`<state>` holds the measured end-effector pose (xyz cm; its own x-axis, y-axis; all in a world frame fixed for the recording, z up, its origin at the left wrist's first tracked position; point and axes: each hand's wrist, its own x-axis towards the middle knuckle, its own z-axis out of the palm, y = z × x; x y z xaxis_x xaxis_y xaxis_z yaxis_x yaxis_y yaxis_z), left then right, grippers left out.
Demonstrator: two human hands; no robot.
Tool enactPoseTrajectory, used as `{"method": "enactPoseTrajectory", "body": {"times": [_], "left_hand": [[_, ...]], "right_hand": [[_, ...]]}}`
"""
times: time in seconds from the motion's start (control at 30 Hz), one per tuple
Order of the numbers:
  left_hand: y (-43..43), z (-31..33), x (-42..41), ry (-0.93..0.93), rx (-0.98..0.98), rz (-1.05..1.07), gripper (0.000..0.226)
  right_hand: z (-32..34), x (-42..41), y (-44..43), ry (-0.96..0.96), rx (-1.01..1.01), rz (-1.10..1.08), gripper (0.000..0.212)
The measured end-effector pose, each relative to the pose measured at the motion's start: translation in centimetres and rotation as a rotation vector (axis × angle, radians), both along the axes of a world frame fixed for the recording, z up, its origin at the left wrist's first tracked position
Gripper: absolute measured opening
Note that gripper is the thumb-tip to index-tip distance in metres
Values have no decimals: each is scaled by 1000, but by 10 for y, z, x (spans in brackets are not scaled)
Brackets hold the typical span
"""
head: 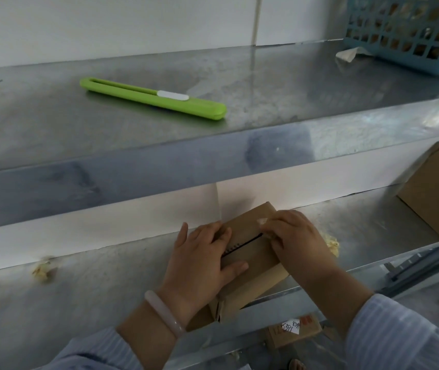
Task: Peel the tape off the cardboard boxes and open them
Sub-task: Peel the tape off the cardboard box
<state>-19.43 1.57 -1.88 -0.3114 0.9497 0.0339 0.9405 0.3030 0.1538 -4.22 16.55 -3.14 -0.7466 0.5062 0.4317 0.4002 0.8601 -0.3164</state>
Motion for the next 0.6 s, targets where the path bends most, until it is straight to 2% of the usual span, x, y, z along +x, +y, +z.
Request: {"method": "enactPoseTrajectory", "body": {"times": [0.1, 0.23, 0.27, 0.33, 0.4, 0.43, 0.53, 0.6], "left_hand": [[2, 1, 5, 33, -16, -6, 86], [5, 1, 18, -4, -30, -14, 66], [7, 0, 22, 10, -37, -5, 66], [10, 0, 29, 56, -46, 15, 81], [13, 0, 35, 74, -61, 45, 93], [13, 0, 36, 78, -68, 60, 93], [14, -6, 34, 81, -27, 53, 72], [15, -10, 29, 91, -31, 32, 66]], "right_hand": [[-1, 2, -5, 2, -27, 18, 24], [13, 3, -1, 26, -300, -105, 30], [15, 1, 2, 2, -326, -135, 37], [18, -2, 7, -79, -354, -186, 44], [22, -5, 11, -168, -348, -231, 36], [23, -6, 12, -202, -344, -237, 31], [24, -6, 13, -228, -328, -223, 23], [25, -9, 10, -238, -302, -235, 20]]}}
